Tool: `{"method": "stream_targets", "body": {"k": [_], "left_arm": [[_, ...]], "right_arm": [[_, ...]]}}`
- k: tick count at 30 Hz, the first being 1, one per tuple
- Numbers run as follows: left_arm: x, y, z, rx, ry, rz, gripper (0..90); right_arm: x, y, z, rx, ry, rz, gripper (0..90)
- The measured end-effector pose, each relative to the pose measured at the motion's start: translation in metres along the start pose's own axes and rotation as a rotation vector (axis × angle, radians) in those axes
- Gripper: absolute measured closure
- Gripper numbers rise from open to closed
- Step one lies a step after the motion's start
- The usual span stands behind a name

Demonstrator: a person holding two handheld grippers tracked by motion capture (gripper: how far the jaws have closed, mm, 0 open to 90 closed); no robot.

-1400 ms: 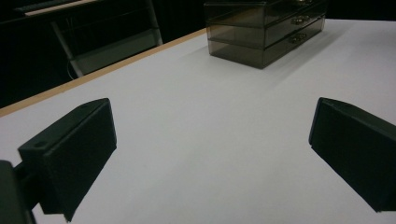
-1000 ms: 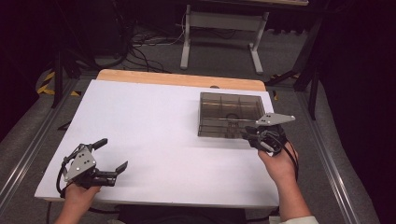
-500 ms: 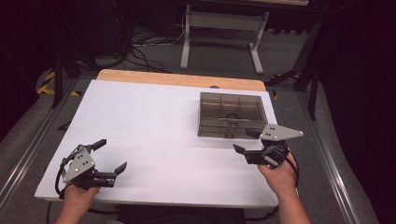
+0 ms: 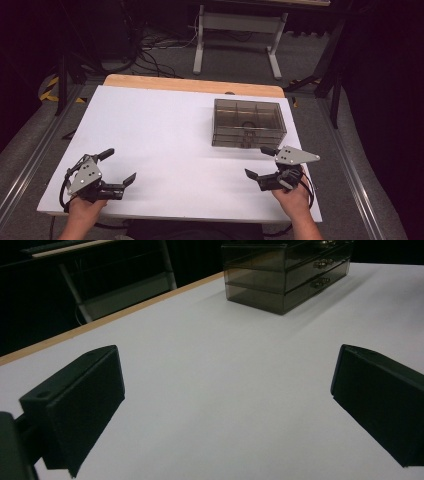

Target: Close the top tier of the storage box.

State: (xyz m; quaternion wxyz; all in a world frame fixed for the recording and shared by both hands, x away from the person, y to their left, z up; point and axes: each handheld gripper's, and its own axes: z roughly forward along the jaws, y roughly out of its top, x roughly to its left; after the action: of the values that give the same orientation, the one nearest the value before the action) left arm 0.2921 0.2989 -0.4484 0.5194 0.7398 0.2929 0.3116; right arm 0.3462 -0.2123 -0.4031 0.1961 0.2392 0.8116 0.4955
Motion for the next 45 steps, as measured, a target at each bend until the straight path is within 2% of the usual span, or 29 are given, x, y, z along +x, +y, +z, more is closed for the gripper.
{"method": "stream_targets", "body": {"k": [3, 6, 13, 18, 21, 24, 25, 27, 30, 32, 33, 34, 36, 37, 40, 43, 45], "left_arm": [[-0.001, -0.001, 0.0, 0.001, -0.005, -0.016, 1.6], [0.001, 0.0, 0.0, -0.003, 0.001, 0.0, 1.6], [0.0, 0.0, 0.0, 0.001, -0.004, -0.001, 1.6], [0.001, 0.0, 0.0, 0.001, -0.004, 0.003, 1.6], [0.001, 0.0, 0.0, 0.001, -0.005, 0.002, 1.6], [0.0, 0.0, 0.0, 0.003, -0.008, -0.004, 1.6], [0.001, 0.0, 0.0, 0.003, -0.004, 0.007, 1.6], [-0.001, 0.0, 0.0, -0.004, -0.007, -0.014, 1.6], [-0.001, 0.0, 0.0, 0.001, -0.015, -0.013, 1.6], [0.001, 0.0, 0.0, 0.004, 0.0, 0.004, 1.6], [-0.001, 0.0, 0.0, 0.007, -0.016, -0.01, 1.6], [0.0, 0.0, 0.0, 0.007, -0.01, -0.004, 1.6], [0.0, 0.0, 0.0, 0.007, -0.012, 0.0, 1.6], [-0.001, 0.0, 0.001, 0.011, -0.017, -0.011, 1.6], [-0.001, 0.0, 0.001, 0.008, -0.02, -0.005, 1.6], [-0.001, -0.001, 0.002, 0.012, -0.023, -0.009, 1.5], [-0.001, 0.0, 0.002, 0.013, -0.012, 0.008, 1.5]], "right_arm": [[0.0, -0.008, 0.004, 0.006, 0.021, 0.001, 8.0], [0.001, -0.016, 0.009, 0.007, 0.032, -0.003, 7.0], [0.002, -0.03, 0.019, 0.003, 0.021, -0.012, 3.5], [0.0, -0.039, 0.022, 0.009, 0.005, 0.003, 2.5], [-0.002, -0.044, 0.024, 0.005, 0.014, 0.018, 0.7], [-0.001, -0.049, 0.025, 0.005, -0.003, 0.026, 0.4], [-0.002, -0.05, 0.026, 0.004, 0.002, 0.035, 0.4], [-0.002, -0.054, 0.026, 0.0, 0.015, 0.054, 0.3], [-0.002, -0.058, 0.028, -0.002, 0.027, 0.064, 0.0], [-0.001, -0.059, 0.029, -0.007, 0.021, 0.061, 0.0], [-0.002, -0.059, 0.03, -0.009, 0.022, 0.059, 0.0], [-0.003, -0.06, 0.032, -0.011, 0.029, 0.052, 0.0], [-0.005, -0.061, 0.034, -0.01, 0.05, 0.068, 0.0], [-0.005, -0.061, 0.035, -0.004, 0.058, 0.075, 0.0], [-0.007, -0.063, 0.038, 0.027, 0.081, 0.094, 0.0], [-0.008, -0.063, 0.039, 0.021, 0.071, 0.091, 0.0], [-0.008, -0.063, 0.038, 0.021, 0.068, 0.096, 0.0]]}}
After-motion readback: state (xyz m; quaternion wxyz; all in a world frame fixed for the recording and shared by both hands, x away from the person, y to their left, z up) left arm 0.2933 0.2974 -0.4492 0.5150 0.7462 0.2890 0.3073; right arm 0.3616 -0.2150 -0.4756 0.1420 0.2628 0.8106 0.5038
